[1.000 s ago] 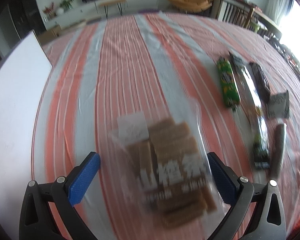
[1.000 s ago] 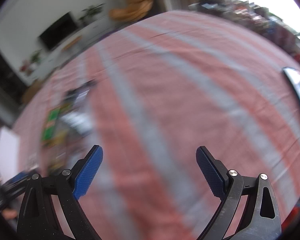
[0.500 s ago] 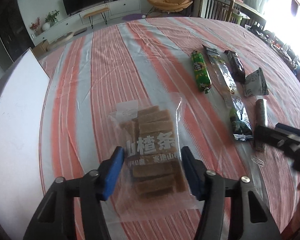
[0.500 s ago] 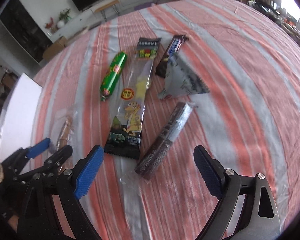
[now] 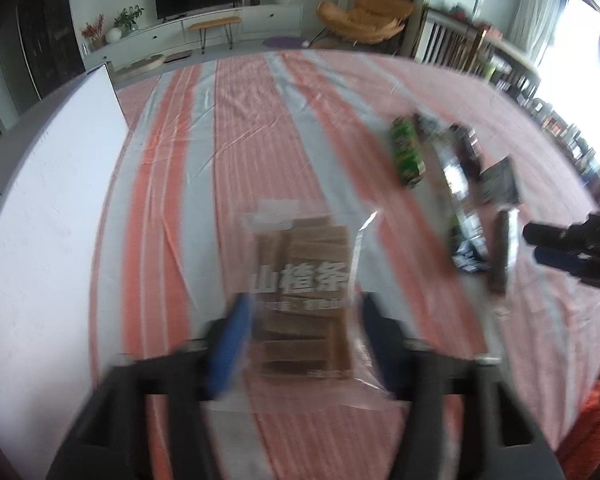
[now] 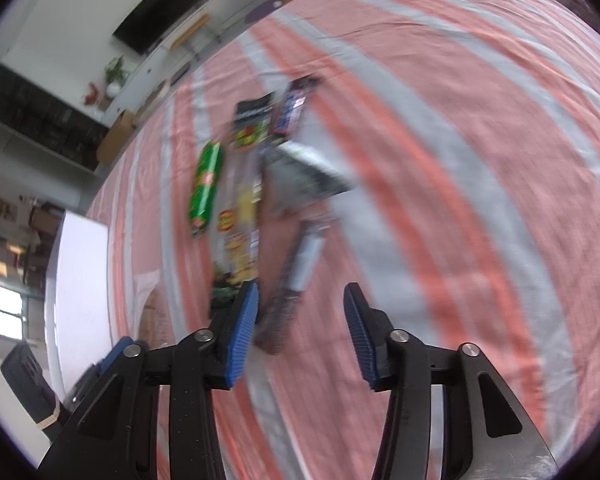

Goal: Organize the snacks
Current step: 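Close left tool on hawthorn strip bag while right tool grasps dark brown stick snack, then carry both snacks over the cardboard box and open both tools to release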

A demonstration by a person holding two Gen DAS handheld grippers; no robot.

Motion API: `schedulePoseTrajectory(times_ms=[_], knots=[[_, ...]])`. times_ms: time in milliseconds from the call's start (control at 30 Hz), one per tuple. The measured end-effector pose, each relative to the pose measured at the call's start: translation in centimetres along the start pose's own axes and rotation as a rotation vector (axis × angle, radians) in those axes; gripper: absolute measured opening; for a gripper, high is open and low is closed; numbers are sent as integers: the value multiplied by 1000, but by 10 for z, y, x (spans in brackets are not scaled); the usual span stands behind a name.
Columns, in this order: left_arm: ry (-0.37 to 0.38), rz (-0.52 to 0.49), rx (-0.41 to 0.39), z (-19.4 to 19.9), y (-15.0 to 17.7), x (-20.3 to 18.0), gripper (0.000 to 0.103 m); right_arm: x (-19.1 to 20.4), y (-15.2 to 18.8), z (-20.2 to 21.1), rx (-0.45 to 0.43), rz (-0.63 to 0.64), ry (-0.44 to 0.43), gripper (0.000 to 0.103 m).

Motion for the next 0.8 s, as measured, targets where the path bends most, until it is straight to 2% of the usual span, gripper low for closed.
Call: schedulePoseTrajectory(times_ms=[133,200,233,267,300,367,467,533,600,733,800], knots=[[-70,-31,27,-13,-2,6,75,14,4,-20,5,70,129,56],[-80,-31,59,-23,-2,7,76,16,2,-21,-43,117,207,45],[-76,-37,52,-25,-3,6,72,14,2,-22,-51,131,233,38],[-66,-44,43,-25,-5,4,59,12,1,-22,-57,144,242,25],[-78,-64,32,-23,-7,0,46,8,2,-21,-48,137,213,18],[-53,-78,3,-15,-8,-7,44,-10,3,-16,-22,54,124,18],[110,14,-57,9,-3,-17,44,-31,7,6,-23,-33,-52,18],[233,62,-92,38,7,-29,44,-37,11,18,-17,-45,-114,18],[298,68,-116,66,15,-41,44,-38,18,32,-17,-43,-158,18],[393,55,-186,146,33,-57,44,6,26,67,-32,6,-257,18],[393,53,-253,194,37,-55,44,48,33,92,-48,69,-329,18]])
Point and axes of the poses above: each gripper's, at about its wrist camera, not at the fingertips, and z roughly against the way its jaws point, x to its left, y to its underside, the point moved 9 cm from there along -z, roughly the way its jaws point, and after that the axes turned 15 degrees about y, right-handed, at the moved point
